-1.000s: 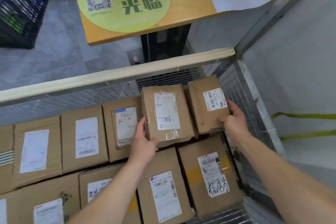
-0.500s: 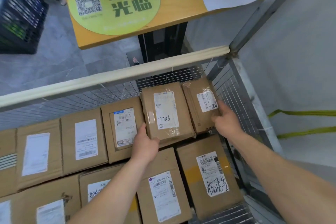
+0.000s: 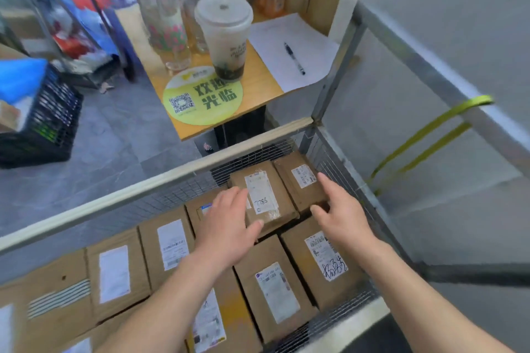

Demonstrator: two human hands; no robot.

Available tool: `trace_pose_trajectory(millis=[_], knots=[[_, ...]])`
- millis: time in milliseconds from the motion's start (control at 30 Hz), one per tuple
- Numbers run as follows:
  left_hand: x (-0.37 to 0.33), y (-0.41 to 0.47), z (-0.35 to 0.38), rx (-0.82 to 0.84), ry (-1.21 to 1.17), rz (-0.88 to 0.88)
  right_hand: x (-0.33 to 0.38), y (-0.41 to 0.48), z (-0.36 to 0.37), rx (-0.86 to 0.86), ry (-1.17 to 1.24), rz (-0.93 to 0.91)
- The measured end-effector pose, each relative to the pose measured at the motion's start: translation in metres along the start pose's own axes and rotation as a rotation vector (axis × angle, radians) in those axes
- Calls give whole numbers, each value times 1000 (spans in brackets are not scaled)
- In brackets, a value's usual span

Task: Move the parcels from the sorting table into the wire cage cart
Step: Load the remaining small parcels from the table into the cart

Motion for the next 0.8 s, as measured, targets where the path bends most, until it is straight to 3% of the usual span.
trace_pose_trajectory(millis=[167, 400, 567, 800], knots=[[-53, -56, -89, -84, 220, 295, 59, -102, -75, -157, -173, -46], [-141, -139, -161, -208, 265, 612, 99, -236, -178, -432, -239, 15], [-226, -200, -172, -250, 232, 811, 79, -319, -246, -586, -300, 122], [-354, -274, -140, -237, 173, 1010, 6, -422, -317, -667, -358, 266]])
Point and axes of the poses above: each hand's wrist, its own y-axis towards the middle knuckle, its own z-axis out of the palm, x = y × z, the point moved 7 cm from there along y, towards the middle knuckle, and after that the axes turned 2 degrees about -y, right-handed, at the moved point
